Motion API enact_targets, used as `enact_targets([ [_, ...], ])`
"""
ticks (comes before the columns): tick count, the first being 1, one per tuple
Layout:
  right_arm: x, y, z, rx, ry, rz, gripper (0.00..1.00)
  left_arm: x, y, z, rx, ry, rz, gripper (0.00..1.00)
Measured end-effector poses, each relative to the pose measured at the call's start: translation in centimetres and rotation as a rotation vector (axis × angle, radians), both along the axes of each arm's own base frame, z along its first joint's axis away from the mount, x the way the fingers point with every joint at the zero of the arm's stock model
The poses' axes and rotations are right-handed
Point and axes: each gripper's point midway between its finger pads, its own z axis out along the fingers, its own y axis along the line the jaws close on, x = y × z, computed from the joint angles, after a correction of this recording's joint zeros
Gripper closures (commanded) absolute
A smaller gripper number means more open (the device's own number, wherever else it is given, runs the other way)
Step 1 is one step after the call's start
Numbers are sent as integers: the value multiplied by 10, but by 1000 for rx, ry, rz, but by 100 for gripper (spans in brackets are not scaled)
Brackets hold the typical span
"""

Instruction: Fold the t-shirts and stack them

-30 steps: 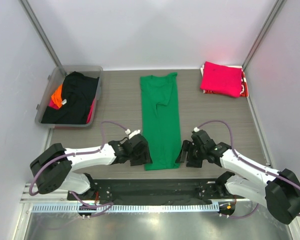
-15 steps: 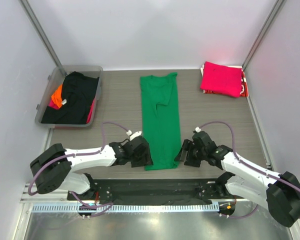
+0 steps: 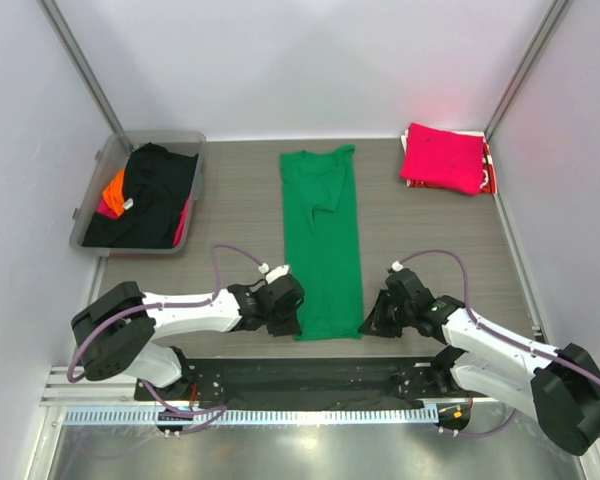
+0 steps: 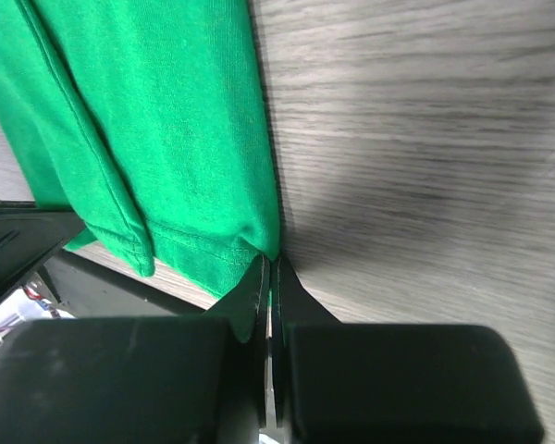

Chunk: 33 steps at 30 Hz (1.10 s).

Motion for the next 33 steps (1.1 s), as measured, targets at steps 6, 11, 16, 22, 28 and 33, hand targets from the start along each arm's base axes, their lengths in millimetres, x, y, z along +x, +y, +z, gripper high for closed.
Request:
enact_targets([
  [6, 8, -6, 24, -35, -40, -22, 99, 5, 12, 25, 37, -18, 73, 100],
  [11, 41, 0, 75, -54, -154, -45, 99, 30, 9, 82, 21, -111, 118, 100],
  [16, 88, 5, 107, -139, -237, -75, 99, 74, 14, 123, 46, -194, 178, 100],
  [22, 146, 3, 101, -246, -223, -93, 99, 141, 30, 126, 130, -201, 251, 100],
  [28, 216, 0, 98, -259, -228, -123, 99, 210, 27, 115, 187, -187, 261, 100],
  [33, 259, 4, 91, -255, -234, -115, 99, 247, 31, 96, 212, -154, 270, 100],
])
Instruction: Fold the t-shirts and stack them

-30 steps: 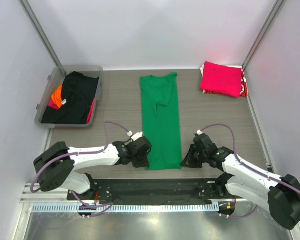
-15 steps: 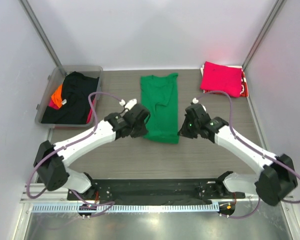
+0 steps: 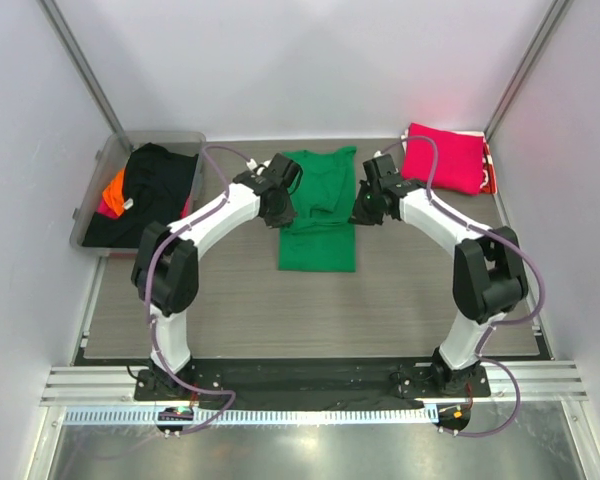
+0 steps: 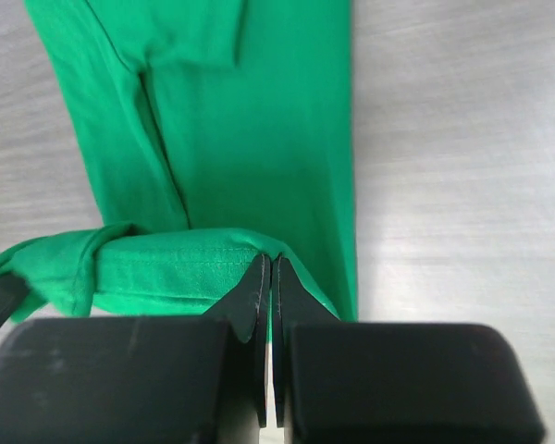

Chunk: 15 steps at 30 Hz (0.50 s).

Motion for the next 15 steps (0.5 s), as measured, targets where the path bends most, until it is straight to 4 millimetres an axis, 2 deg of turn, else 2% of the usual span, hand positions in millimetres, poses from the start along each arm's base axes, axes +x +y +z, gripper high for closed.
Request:
enact_targets([
  [6, 25, 6, -12, 12, 15, 24, 99, 26, 7, -24, -3, 54, 9, 100],
  [11, 32, 6, -24, 1, 36, 22, 99, 41, 5, -39, -10, 84, 3, 98],
  [15, 39, 0, -36, -22, 52, -2, 99, 54, -2, -49, -14, 101, -14, 82],
])
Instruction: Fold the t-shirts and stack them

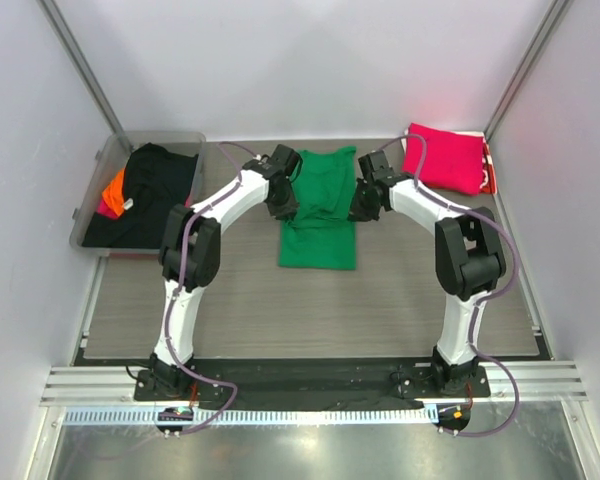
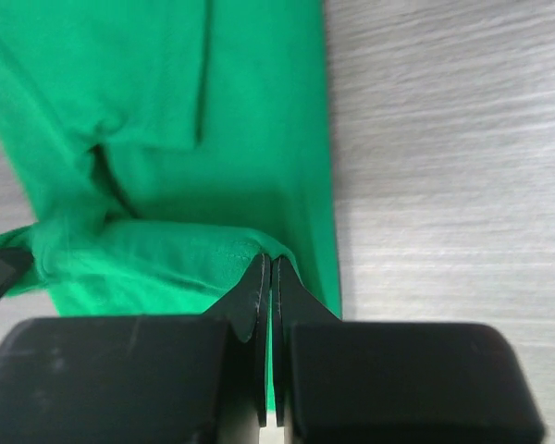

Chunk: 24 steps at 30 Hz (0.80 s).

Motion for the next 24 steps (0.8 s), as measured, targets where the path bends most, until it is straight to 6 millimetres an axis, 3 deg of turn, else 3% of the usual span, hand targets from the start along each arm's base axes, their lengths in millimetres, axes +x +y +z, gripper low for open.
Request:
enact_targets([
  [1, 2, -1, -3, -7, 4, -6, 93, 5, -3, -2, -3, 2, -3, 79],
  [2, 5, -3, -7, -14, 11, -13, 68, 10, -4, -4, -4, 4, -5, 73],
  [3, 9, -4, -12, -16, 23, -22, 55, 13, -5, -5, -3, 9, -12, 60],
  [4, 14, -3, -15, -15, 28, -27, 44, 18, -5, -6, -2, 10, -15, 55],
  [5, 19, -2, -18, -12, 33, -34, 23, 22, -5, -5, -3, 8, -19, 46],
  [6, 24, -1, -21, -8, 37, -39, 12, 24, -4, -3, 2, 8, -24, 43],
  [7, 28, -1, -23, -7, 40, -44, 7, 26, -2, 1, 5, 6, -28, 42],
  [10, 37, -1, -20, -10, 47, -55, 5, 33, 2, 22, 12, -20, -32, 41],
  [15, 63, 1, 21, 10, -33, -73, 4, 36, 7, 65, 8, -94, -41, 42],
  [19, 74, 1, 43, 17, -85, -81, 5, 7, 17, 89, 4, -111, -52, 43],
  [24, 57, 2, 44, 32, -58, -58, 13, -29, 23, 93, -20, -100, -80, 49],
])
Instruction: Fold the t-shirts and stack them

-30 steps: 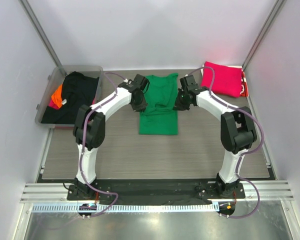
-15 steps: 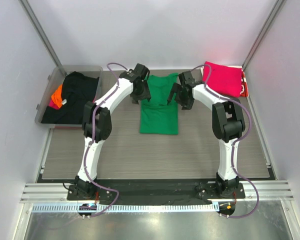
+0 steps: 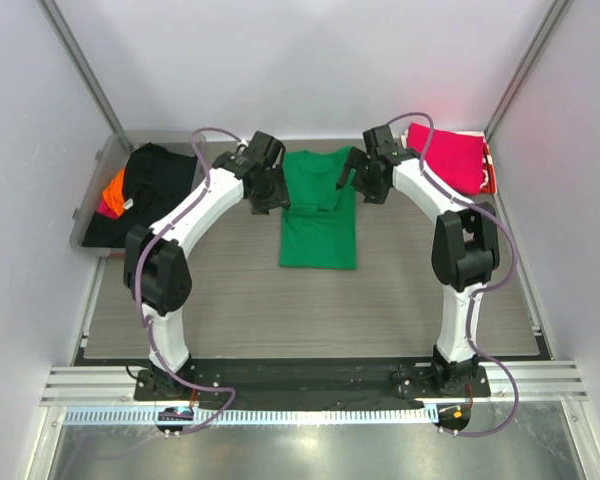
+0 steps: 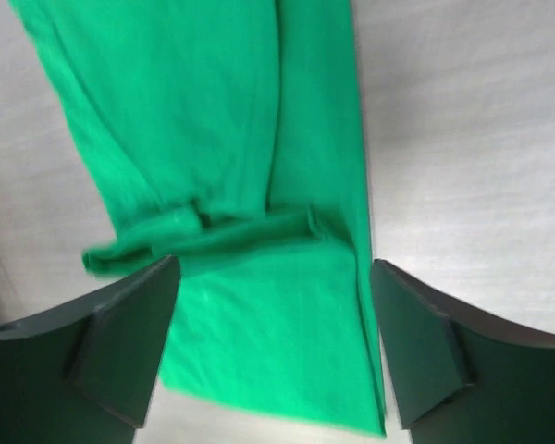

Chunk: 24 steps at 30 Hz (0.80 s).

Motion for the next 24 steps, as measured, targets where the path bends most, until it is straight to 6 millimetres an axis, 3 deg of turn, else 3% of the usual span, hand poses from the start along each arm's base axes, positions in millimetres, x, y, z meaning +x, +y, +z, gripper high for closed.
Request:
enact_targets([
  [4, -35, 6, -4, 36, 45, 52, 33, -11, -9, -18, -36, 41, -43, 54],
  [6, -48, 16, -4, 71, 53, 99, 51, -13, -17, -26, -49, 58, -63, 55],
  [11, -56, 38, -7, 142, 63, 188, 74, -4, -41, -51, -74, 85, -107, 57],
  [15, -52, 47, -22, 163, 85, 223, 76, 7, -56, -80, -75, 117, -124, 59],
  [20, -45, 47, -54, 158, 141, 228, 76, 18, -61, -114, -48, 161, -129, 59],
  [24, -33, 42, -67, 150, 156, 225, 77, 30, -58, -121, -40, 166, -120, 59],
])
